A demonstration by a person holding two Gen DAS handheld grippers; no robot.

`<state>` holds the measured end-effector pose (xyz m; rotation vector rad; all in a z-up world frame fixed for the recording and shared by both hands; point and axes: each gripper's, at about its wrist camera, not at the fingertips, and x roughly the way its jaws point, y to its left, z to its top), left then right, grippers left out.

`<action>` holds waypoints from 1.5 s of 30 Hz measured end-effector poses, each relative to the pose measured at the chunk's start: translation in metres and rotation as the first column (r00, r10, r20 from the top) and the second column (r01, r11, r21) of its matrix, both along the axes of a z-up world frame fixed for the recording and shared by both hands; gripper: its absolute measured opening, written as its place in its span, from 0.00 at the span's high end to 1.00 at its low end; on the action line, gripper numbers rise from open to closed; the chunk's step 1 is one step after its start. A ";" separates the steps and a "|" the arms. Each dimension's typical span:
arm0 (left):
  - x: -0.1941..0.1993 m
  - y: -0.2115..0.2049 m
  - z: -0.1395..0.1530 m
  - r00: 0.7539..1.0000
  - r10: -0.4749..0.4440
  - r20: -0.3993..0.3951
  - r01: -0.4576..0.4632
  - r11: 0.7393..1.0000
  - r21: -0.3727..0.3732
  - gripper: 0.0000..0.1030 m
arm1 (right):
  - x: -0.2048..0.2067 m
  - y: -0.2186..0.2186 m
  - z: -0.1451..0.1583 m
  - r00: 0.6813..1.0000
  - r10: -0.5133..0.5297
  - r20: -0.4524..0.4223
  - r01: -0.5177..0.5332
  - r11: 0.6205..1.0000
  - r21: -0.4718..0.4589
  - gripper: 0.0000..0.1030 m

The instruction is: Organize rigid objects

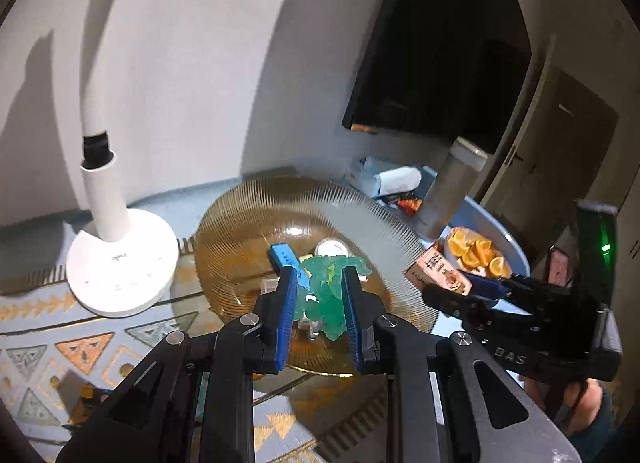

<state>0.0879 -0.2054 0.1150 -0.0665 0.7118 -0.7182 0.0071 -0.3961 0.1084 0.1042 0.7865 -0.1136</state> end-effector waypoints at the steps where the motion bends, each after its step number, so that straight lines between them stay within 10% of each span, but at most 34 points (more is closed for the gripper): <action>1: 0.001 -0.003 -0.003 1.000 0.000 -0.002 0.000 1.000 0.008 0.81 | 0.000 -0.001 -0.001 1.000 -0.001 -0.007 0.001 1.000 -0.004 0.57; 9: 0.009 -0.015 -0.016 0.999 -0.013 -0.029 0.014 0.999 0.035 0.79 | 0.009 -0.009 -0.008 0.998 -0.004 -0.058 0.005 1.000 0.025 0.57; 14: -0.003 0.006 0.000 0.998 0.051 0.043 -0.052 0.998 0.030 0.24 | 0.007 -0.018 -0.003 0.999 -0.012 -0.053 0.019 0.992 0.121 0.39; 29: -0.094 0.205 0.074 0.922 0.346 0.173 -0.343 0.938 -0.050 0.18 | -0.068 0.103 0.074 0.963 0.218 0.159 -0.237 0.966 0.107 0.25; 40: -0.086 0.247 -0.072 0.893 0.450 -0.020 -0.443 0.885 0.145 0.18 | -0.071 0.194 -0.060 0.953 0.293 0.074 -0.288 0.955 -0.066 0.25; 45: -0.091 0.246 -0.079 0.890 0.455 0.010 -0.452 0.880 0.149 0.18 | -0.072 0.199 -0.078 0.950 0.304 0.072 -0.296 0.949 -0.109 0.24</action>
